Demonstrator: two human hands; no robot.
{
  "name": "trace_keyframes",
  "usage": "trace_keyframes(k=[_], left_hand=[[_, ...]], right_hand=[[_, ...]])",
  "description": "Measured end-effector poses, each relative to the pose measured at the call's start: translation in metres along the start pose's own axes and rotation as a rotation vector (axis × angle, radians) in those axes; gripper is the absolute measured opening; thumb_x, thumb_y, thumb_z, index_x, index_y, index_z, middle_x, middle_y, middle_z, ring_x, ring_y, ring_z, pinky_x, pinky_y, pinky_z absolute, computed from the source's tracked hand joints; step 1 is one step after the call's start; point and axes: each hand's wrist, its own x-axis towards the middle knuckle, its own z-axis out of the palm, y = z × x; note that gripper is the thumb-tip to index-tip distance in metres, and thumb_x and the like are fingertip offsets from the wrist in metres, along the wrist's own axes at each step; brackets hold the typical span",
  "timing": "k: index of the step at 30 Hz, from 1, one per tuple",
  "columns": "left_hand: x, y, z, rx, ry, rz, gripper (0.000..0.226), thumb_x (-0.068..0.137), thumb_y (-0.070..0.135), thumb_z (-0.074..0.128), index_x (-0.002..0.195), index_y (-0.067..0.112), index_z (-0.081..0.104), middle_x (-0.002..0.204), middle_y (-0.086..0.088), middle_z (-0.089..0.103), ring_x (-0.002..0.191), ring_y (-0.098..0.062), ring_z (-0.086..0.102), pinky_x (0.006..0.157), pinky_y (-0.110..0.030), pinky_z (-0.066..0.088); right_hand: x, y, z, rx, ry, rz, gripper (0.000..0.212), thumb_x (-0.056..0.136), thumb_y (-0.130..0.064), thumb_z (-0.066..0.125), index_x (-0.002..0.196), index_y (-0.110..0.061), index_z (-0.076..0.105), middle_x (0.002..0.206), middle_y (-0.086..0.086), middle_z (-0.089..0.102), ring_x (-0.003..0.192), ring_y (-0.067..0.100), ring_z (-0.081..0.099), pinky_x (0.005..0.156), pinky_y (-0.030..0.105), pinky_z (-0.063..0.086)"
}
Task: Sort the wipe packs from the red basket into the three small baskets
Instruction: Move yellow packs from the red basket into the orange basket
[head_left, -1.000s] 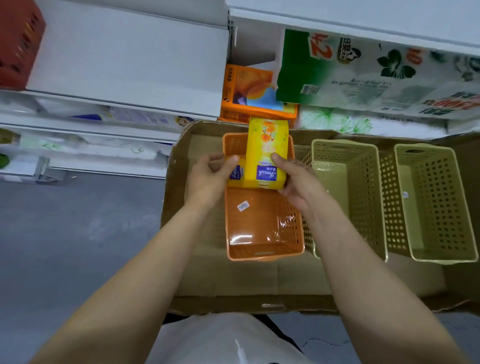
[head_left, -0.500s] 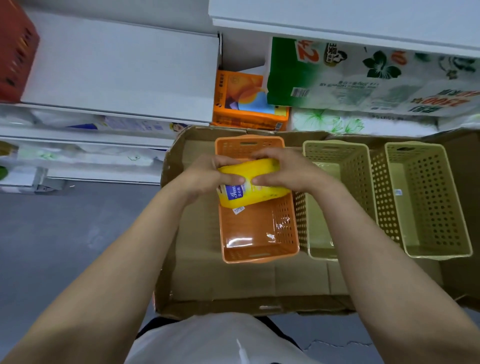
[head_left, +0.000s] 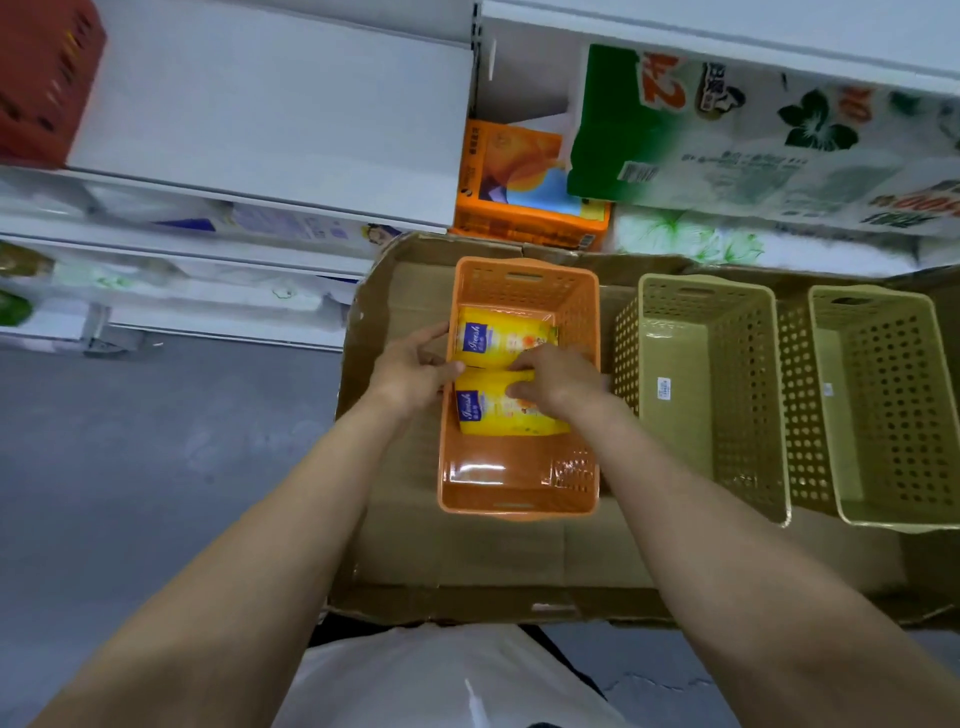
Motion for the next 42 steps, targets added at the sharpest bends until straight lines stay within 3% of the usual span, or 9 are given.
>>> trace_keyframes(k=[2, 4, 9, 14, 23, 29, 33, 38, 42], left_hand=[[-0.001, -0.002, -0.005, -0.007, -0.024, 0.023, 0.058, 0.087, 0.013, 0.073, 0.137, 0.034, 0.053, 0.089, -0.005, 0.068, 0.083, -0.015, 0.071, 0.059, -0.024, 0.055], [-0.003, -0.004, -0.005, -0.044, -0.030, 0.032, 0.058, 0.087, 0.012, 0.072, 0.137, 0.037, 0.053, 0.092, -0.008, 0.070, 0.087, -0.017, 0.072, 0.063, -0.026, 0.057], [-0.004, -0.008, -0.003, -0.120, -0.064, 0.023, 0.065, 0.086, 0.006, 0.072, 0.138, 0.038, 0.051, 0.089, -0.008, 0.062, 0.090, -0.020, 0.071, 0.065, -0.028, 0.057], [-0.004, -0.009, -0.003, -0.140, -0.069, 0.014, 0.063, 0.087, 0.005, 0.071, 0.138, 0.037, 0.051, 0.088, -0.010, 0.061, 0.090, -0.023, 0.070, 0.066, -0.031, 0.055], [-0.009, -0.007, -0.004, -0.119, -0.075, 0.012, 0.063, 0.089, 0.009, 0.069, 0.141, 0.037, 0.048, 0.086, -0.007, 0.064, 0.084, -0.013, 0.071, 0.058, -0.020, 0.054], [-0.009, -0.007, -0.003, -0.145, -0.074, 0.017, 0.063, 0.089, 0.007, 0.069, 0.142, 0.034, 0.048, 0.079, -0.003, 0.065, 0.076, -0.009, 0.072, 0.058, -0.021, 0.054], [-0.010, -0.009, -0.001, -0.143, -0.068, 0.020, 0.062, 0.090, 0.009, 0.067, 0.142, 0.037, 0.047, 0.081, -0.002, 0.066, 0.083, -0.013, 0.072, 0.065, -0.028, 0.056], [-0.010, -0.010, 0.001, -0.135, -0.044, 0.015, 0.061, 0.091, 0.009, 0.066, 0.142, 0.037, 0.047, 0.085, -0.006, 0.066, 0.087, -0.016, 0.073, 0.069, -0.032, 0.058], [-0.010, -0.011, 0.004, -0.140, 0.002, 0.008, 0.060, 0.091, 0.007, 0.066, 0.141, 0.036, 0.050, 0.084, -0.006, 0.063, 0.081, -0.013, 0.072, 0.066, -0.029, 0.057]], right_hand=[[0.000, -0.004, 0.018, -0.201, 0.155, -0.078, 0.058, 0.089, -0.040, 0.067, 0.142, -0.030, 0.047, 0.145, 0.002, 0.049, 0.137, 0.025, 0.035, 0.107, 0.040, 0.035], [-0.003, -0.006, 0.032, -0.273, 0.278, -0.128, 0.067, 0.086, -0.040, 0.070, 0.146, -0.029, 0.039, 0.150, 0.002, 0.041, 0.142, 0.024, 0.026, 0.112, 0.044, 0.028], [-0.002, 0.001, 0.046, -0.175, 0.072, -0.039, 0.093, 0.075, -0.038, 0.082, 0.149, -0.026, 0.027, 0.158, 0.005, 0.021, 0.145, 0.026, 0.019, 0.112, 0.044, 0.035], [0.000, 0.000, 0.055, -0.199, 0.021, -0.036, 0.116, 0.067, -0.036, 0.088, 0.154, -0.027, 0.012, 0.160, 0.005, 0.007, 0.149, 0.029, 0.009, 0.114, 0.048, 0.033], [0.014, -0.001, 0.049, -0.270, 0.172, -0.109, 0.089, 0.080, -0.021, 0.077, 0.151, -0.020, 0.022, 0.158, 0.009, 0.019, 0.144, 0.028, 0.020, 0.108, 0.044, 0.041], [0.017, 0.007, 0.045, -0.182, 0.140, -0.151, 0.103, 0.069, -0.037, 0.086, 0.151, -0.021, 0.025, 0.156, 0.006, 0.020, 0.144, 0.026, 0.020, 0.110, 0.044, 0.037], [0.016, 0.008, 0.043, 0.038, 0.127, -0.118, 0.098, 0.070, -0.051, 0.082, 0.151, -0.027, 0.031, 0.158, 0.001, 0.019, 0.147, 0.024, 0.014, 0.117, 0.047, 0.028], [0.016, 0.003, 0.051, -0.026, 0.176, -0.097, 0.089, 0.077, -0.036, 0.081, 0.150, -0.027, 0.030, 0.159, 0.003, 0.017, 0.147, 0.026, 0.015, 0.114, 0.046, 0.033], [0.017, -0.004, 0.052, -0.074, 0.181, -0.058, 0.088, 0.077, -0.036, 0.081, 0.149, -0.027, 0.030, 0.158, 0.006, 0.018, 0.146, 0.027, 0.019, 0.110, 0.045, 0.036]])
